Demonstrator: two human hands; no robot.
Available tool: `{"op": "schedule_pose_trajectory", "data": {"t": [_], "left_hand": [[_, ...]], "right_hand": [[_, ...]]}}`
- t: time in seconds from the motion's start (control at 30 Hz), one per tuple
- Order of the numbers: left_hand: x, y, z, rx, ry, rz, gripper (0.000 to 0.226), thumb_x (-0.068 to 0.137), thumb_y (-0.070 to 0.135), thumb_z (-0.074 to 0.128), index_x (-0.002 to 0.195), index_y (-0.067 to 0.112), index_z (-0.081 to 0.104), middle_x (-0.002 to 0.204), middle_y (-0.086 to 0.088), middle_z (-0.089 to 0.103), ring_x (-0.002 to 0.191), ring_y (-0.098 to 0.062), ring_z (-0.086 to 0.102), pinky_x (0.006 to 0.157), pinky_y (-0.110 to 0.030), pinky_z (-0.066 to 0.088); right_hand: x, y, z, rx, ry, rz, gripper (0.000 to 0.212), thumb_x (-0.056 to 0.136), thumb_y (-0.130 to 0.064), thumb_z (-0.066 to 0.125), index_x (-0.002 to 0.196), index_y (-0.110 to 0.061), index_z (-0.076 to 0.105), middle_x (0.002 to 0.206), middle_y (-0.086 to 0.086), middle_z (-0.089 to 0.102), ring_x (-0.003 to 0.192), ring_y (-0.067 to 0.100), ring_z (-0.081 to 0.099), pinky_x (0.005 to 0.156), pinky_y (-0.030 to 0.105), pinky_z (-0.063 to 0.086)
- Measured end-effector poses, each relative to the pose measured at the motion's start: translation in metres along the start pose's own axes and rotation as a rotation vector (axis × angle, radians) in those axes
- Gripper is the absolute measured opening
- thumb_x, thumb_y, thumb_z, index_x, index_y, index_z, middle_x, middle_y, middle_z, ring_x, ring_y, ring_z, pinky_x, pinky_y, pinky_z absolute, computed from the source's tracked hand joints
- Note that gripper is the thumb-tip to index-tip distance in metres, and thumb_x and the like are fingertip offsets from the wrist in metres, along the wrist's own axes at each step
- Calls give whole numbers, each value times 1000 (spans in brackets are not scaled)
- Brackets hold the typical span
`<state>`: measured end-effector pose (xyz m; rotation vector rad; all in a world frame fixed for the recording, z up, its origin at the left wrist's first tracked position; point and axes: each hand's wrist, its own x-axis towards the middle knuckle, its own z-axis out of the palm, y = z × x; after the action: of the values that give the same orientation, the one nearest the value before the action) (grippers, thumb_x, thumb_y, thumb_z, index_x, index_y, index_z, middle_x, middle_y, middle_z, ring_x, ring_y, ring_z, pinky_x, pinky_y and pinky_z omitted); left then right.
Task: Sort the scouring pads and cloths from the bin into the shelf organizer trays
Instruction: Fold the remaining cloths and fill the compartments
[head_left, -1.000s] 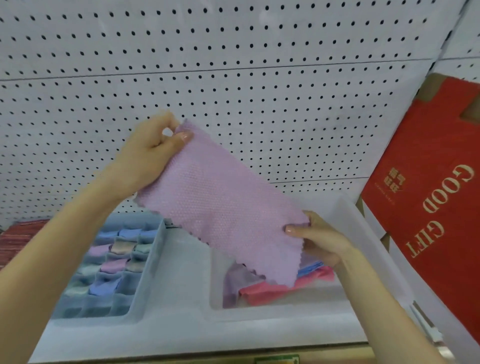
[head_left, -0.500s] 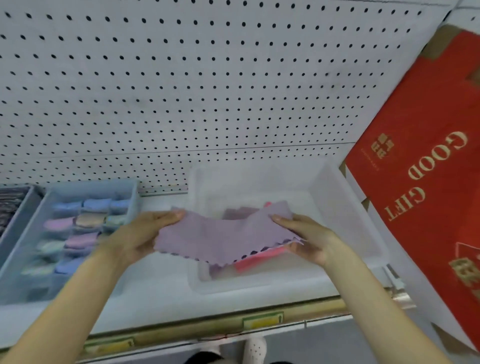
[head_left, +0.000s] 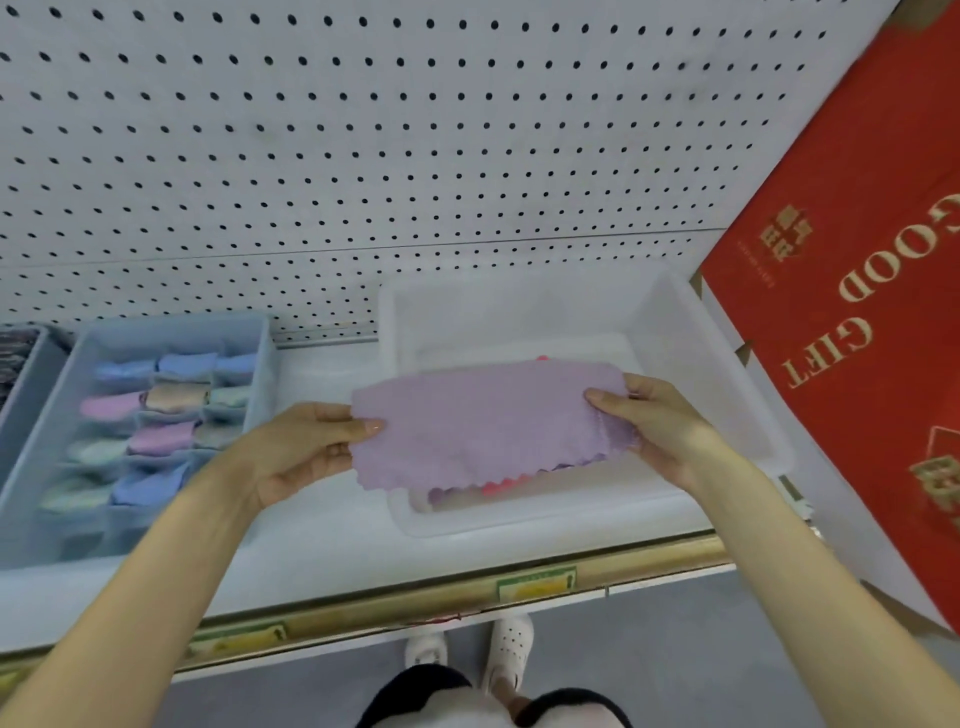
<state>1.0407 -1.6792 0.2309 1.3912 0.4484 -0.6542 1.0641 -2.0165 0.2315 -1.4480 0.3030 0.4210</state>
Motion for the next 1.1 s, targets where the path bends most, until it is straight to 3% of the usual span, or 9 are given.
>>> {"op": "schedule_pose_trajectory", "data": {"t": [0.13,0.27,0.47,0.6,0.77,0.9,1.0,1.1], "left_hand": [[-3,3,11,190,169,147,12,92,12,61,105,11,62,96,-9,71,72,-15,70,60,-25,59],[-3,3,26,120,227,189,5,95,9,57,100,8,59,92,-12,67,74,-18,67,56,-23,57],[-4,6,27,92,63,48,11,91,3,59,98,-3,66,74,-3,74,63,-6,69,57,-12,53],[-5,13,23,49,-31,190,29,91,-9,50,96,6,74,85,-3,76,74,-9,72,64,-15,55],[-8,29,22,124,-41,340,57,90,-19,36,70,13,79,84,-4,76,79,-9,72,67,-14,54],[-7,39,29,86,-8,405,63,89,-16,26,63,9,77,83,-5,76,80,-9,71,66,-15,54],[-2,40,35,76,1,419,53,93,-4,34,65,7,77,84,-7,75,78,-14,69,67,-19,55],[4,35,37,200,112,503,30,88,2,62,66,16,76,78,-1,72,71,-10,63,66,-19,52]], "right_hand": [[-2,0,-6,-19,31,-77,15,86,-7,63,99,-9,69,94,3,75,84,16,71,76,28,56],[-1,6,-12,-69,28,-84,12,91,-10,58,94,-9,70,88,1,75,80,14,70,71,26,56],[-2,12,-30,-186,-1,-63,13,92,-8,58,90,-7,71,80,4,74,71,17,68,66,27,54],[-4,5,-39,-50,-65,-29,19,91,-1,55,95,-9,72,85,6,74,70,16,68,62,22,55],[-7,-7,-44,16,-104,-192,49,88,13,34,72,-8,75,77,10,72,71,20,68,63,25,54],[-2,-19,-43,14,-37,-225,34,75,-3,42,57,-9,71,73,9,67,72,21,61,64,25,47],[0,-19,-39,-122,68,-332,28,86,0,59,61,-9,68,66,1,63,64,12,55,56,19,41],[1,-21,-36,-189,84,-417,18,78,7,70,76,-10,62,75,-3,64,66,8,58,58,16,46]]}}
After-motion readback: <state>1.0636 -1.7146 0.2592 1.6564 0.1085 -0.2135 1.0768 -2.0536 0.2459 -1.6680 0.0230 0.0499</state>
